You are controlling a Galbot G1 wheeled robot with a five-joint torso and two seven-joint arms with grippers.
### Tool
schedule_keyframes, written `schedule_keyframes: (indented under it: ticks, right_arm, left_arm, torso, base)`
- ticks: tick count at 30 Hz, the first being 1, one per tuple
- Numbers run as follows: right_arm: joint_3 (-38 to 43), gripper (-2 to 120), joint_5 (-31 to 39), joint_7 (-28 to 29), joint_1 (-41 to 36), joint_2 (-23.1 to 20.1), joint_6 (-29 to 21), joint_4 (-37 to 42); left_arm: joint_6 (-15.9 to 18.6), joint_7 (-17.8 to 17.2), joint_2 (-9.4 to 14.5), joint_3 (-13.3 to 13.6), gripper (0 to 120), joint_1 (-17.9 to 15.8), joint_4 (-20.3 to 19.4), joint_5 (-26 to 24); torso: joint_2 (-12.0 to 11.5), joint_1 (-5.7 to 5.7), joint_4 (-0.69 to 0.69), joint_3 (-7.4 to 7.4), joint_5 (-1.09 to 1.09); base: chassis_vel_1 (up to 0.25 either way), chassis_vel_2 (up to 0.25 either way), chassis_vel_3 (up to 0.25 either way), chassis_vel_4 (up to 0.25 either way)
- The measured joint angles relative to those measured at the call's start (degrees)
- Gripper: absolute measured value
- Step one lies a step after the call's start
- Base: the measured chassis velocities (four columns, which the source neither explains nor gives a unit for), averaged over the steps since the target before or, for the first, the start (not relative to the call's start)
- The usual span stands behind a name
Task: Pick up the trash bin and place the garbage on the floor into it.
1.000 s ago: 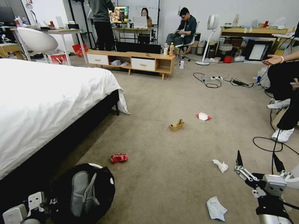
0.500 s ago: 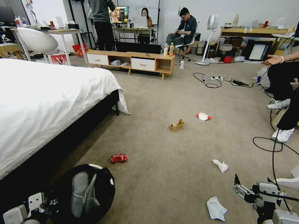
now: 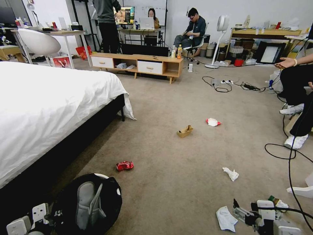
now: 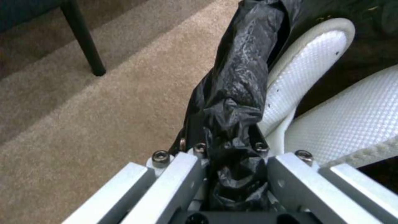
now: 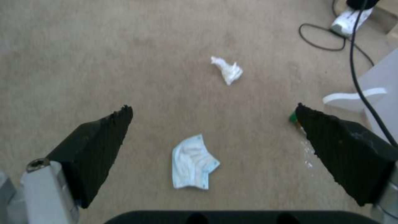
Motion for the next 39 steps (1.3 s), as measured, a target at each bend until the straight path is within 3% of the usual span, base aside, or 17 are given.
schedule_keyframes:
  ticks: [6,14,39]
  right_arm:
    - [-1.42,100,3.10,-0.20,0.97,-0.68,-1.64,-3.00]
    - [-2.94,100,14.21,1.83,7.62,-2.49,-5.54,-9.79]
    - [-9.85,100,17.49,2.62,21.18,-5.12,-5.42,-30.86]
  left_arm:
    - [0.00,0.32,-0.01,-0.08,2,0.20,-0.03,0.05]
    - [0.00,0.56,-0.37,-1.26,2,0.61,-0.39,0.22]
    - [0.00,0.76,-2.03,-3.76,2,0.04,2.30,1.58]
  torso:
    - [0.00,0.00,0.00,0.00,-0.01]
    - [0.00,0.00,0.01,0.00,0.00]
    - [0.00,0.00,0.00,0.00,0.00]
  base:
    - [0.000,0.000,0.000,0.000]
    - [0.000,0.000,0.000,0.000]
    - [0.000,0.000,0.000,0.000]
